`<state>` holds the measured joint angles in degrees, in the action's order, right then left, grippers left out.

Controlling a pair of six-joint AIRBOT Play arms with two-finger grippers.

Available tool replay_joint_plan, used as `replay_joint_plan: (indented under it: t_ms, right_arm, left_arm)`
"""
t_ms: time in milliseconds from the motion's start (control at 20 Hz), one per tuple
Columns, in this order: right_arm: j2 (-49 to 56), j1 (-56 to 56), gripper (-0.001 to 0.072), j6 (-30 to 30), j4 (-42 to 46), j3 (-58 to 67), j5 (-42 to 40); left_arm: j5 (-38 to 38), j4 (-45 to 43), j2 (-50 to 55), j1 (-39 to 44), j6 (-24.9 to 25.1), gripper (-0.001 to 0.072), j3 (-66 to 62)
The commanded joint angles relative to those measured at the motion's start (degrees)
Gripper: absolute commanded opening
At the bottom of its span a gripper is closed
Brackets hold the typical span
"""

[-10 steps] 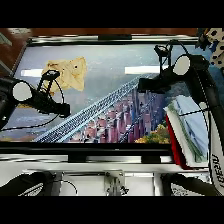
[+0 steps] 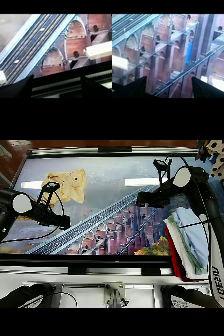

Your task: Fold the shirts.

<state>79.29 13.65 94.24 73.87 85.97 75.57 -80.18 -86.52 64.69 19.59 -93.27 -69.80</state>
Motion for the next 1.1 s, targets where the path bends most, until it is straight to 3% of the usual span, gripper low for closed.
replay_joint_plan:
  t_ms: [0,300,650,800,850,900,950,1050]
  right_arm:
    - [0.02,0.04,0.0694,-0.04,-0.52,0.02,0.02]
    - [0.02,0.04,0.0695,-0.50,-1.73,0.02,-1.14]
    - [0.07,0.04,0.0695,-5.66,2.99,0.02,2.58]
    - [0.20,0.04,0.0695,-5.64,5.11,0.02,1.88]
    - [0.20,0.04,0.0695,-5.62,5.29,0.02,1.33]
    - [0.20,0.04,0.0695,-5.60,5.33,0.02,0.90]
    - [0.20,0.04,0.0695,-5.55,5.29,0.02,0.33]
    - [0.20,0.04,0.0695,-5.18,5.14,0.02,-0.81]
  left_arm:
    - [0.00,0.00,0.04,-0.04,0.00,0.0720,0.00]
    - [0.28,0.22,0.07,-0.04,-0.02,0.0720,0.00]
    - [12.76,4.33,0.44,0.07,-0.70,0.0720,0.15]
    - [14.78,11.65,0.74,0.07,-1.70,0.0718,0.13]
    - [18.32,11.52,1.03,0.20,0.33,0.0688,0.11]
    - [22.80,11.34,1.66,-0.11,-0.44,0.0623,-0.02]
    - [24.57,11.34,3.13,-0.72,-2.25,0.0604,-1.29]
    - [20.76,7.54,9.35,-1.46,0.37,0.0604,-8.11]
